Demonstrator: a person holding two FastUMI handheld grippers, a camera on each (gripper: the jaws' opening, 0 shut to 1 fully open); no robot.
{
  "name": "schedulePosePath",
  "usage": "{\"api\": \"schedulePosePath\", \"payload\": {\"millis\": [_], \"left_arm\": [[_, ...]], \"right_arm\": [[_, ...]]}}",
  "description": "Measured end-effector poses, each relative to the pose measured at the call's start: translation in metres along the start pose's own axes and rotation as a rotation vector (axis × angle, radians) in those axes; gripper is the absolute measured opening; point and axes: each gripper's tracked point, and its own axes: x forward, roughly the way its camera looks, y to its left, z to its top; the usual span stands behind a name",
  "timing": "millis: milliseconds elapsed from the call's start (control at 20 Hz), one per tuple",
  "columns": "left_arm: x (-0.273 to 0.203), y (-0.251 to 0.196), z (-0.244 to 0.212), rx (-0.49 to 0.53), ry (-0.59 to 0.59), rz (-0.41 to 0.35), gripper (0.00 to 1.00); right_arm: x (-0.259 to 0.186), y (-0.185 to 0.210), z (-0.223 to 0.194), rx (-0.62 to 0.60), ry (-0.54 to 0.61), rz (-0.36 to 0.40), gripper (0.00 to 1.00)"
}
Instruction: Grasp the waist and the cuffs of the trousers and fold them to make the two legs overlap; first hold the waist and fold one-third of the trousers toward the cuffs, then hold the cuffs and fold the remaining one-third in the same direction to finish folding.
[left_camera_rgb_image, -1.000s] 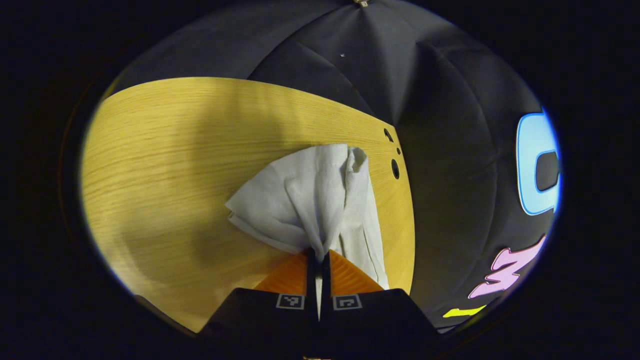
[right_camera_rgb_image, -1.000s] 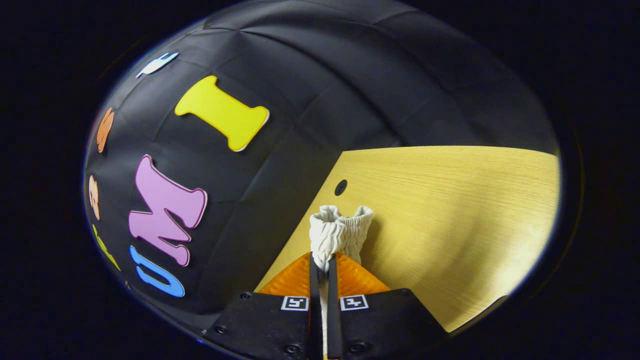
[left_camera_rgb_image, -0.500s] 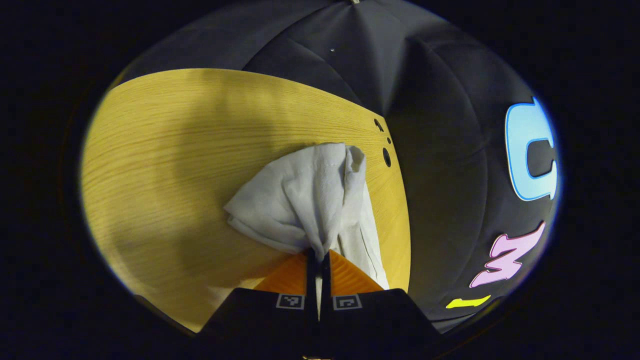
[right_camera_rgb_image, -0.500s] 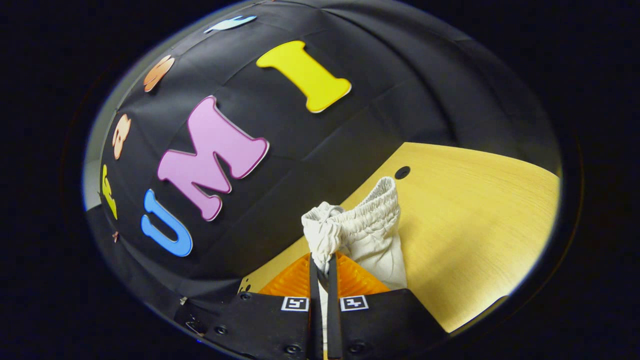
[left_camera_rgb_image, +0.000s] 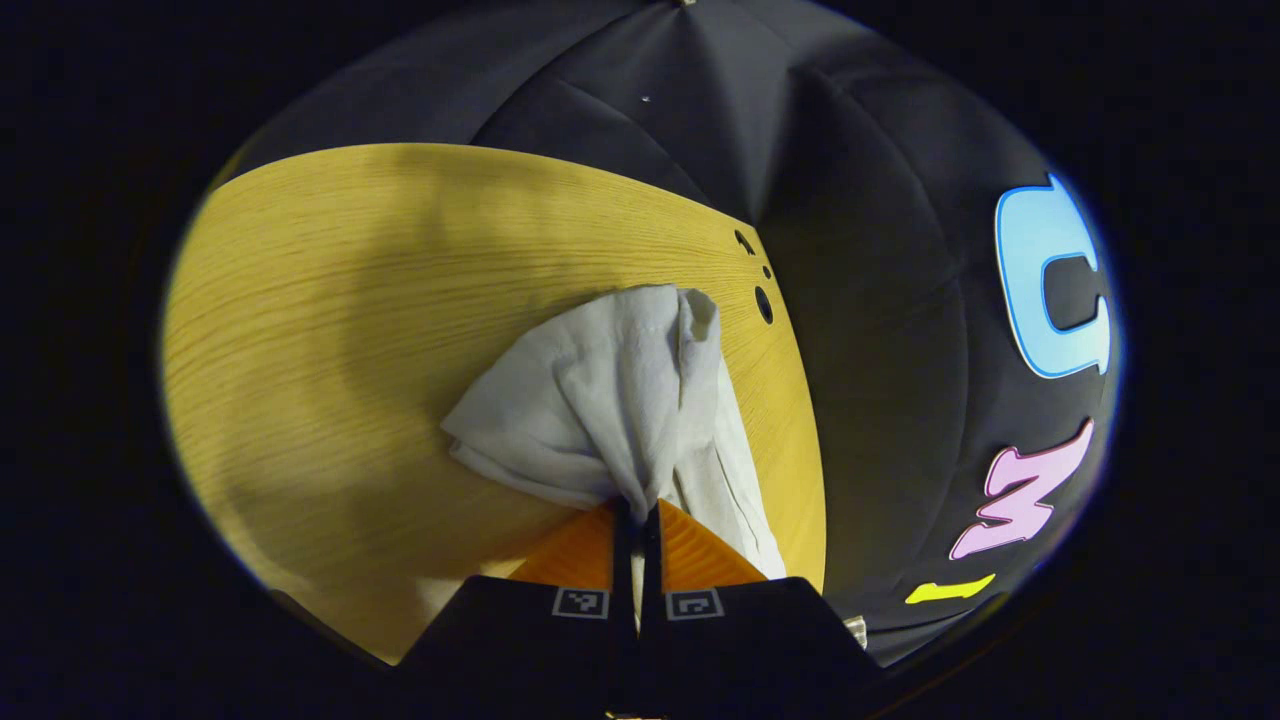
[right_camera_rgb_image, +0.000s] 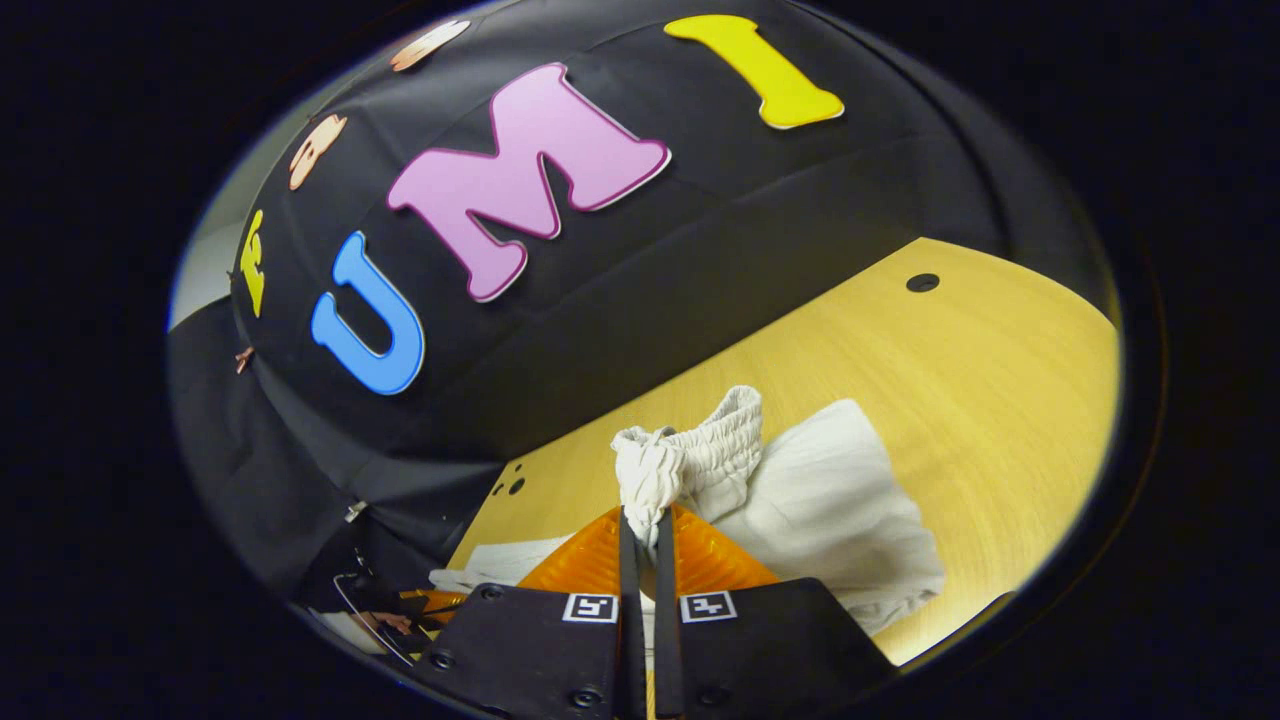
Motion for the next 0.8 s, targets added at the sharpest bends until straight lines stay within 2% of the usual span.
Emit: {"api": "schedulePosePath", "payload": {"millis": [250, 400, 550, 600, 650, 700, 750, 800], "left_arm": [[0.001, 0.0, 0.0, 0.004, 0.004, -0.007, 0.07], [0.001, 0.0, 0.0, 0.002, 0.005, -0.01, 0.07], [0.001, 0.0, 0.0, 0.0, 0.003, -0.012, 0.06], [0.001, 0.0, 0.0, -0.001, 0.001, -0.014, 0.07], [0.001, 0.0, 0.0, -0.006, -0.002, -0.018, 0.07], [0.0, 0.0, 0.001, -0.015, -0.008, -0.024, 0.06], [0.0, 0.0, 0.002, -0.031, -0.011, -0.032, 0.07], [-0.001, 0.0, 0.002, -0.056, -0.014, -0.038, 0.07]], "right_arm": [[0.01, -0.002, -0.064, -0.058, 0.141, -0.016, 0.08], [0.019, -0.006, -0.093, -0.031, 0.256, -0.006, 0.1], [0.016, -0.001, -0.115, 0.002, 0.32, 0.012, 0.24], [0.015, 0.001, -0.114, 0.006, 0.321, 0.02, 0.37], [0.012, 0.006, -0.111, 0.02, 0.32, 0.043, 0.4], [0.01, 0.012, -0.11, 0.048, 0.327, 0.072, 0.39], [0.005, 0.019, -0.107, 0.079, 0.337, 0.099, 0.44], [0.0, 0.027, -0.103, 0.12, 0.344, 0.137, 0.6]]}}
